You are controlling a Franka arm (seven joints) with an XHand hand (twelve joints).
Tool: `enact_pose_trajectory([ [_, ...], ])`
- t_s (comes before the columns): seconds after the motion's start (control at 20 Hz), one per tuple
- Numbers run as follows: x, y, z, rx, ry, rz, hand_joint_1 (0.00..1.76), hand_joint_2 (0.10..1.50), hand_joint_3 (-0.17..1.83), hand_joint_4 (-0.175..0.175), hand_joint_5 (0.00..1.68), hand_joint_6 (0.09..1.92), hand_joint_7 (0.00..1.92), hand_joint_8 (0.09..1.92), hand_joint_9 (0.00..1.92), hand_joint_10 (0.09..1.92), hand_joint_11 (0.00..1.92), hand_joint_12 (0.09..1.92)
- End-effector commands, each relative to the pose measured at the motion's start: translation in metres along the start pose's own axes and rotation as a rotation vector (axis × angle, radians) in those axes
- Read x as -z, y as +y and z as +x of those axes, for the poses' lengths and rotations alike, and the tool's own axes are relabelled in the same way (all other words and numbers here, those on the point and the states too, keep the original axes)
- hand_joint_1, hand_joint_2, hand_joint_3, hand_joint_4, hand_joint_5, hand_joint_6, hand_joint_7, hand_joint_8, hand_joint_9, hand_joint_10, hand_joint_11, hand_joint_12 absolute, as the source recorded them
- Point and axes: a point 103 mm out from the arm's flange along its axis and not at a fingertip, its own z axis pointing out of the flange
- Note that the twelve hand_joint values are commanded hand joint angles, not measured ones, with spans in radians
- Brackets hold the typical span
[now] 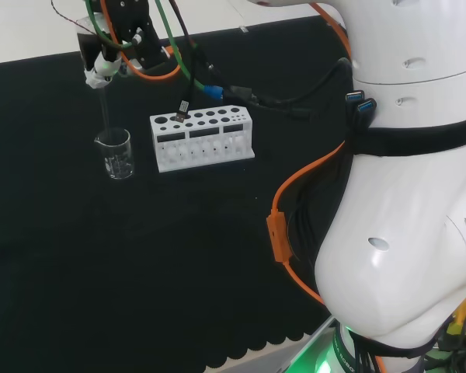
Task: Stir in the beaker to the left of the white test tube rack with the glass rod.
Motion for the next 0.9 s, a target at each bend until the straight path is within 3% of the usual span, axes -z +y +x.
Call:
enact_pose_trajectory([
  [0.05,0.000,-0.003,-0.013,-0.016,0.005,0.000,1.33,1.03,-0.17,-0.175,1.41,0.09,1.54,0.25,1.77,0.27,1.57,0.71],
  [0.9,-0.010,-0.020,-0.007,-0.017,0.012,0.019,1.33,1.03,-0.17,-0.175,1.41,0.09,1.54,0.25,1.77,0.27,1.58,0.71],
])
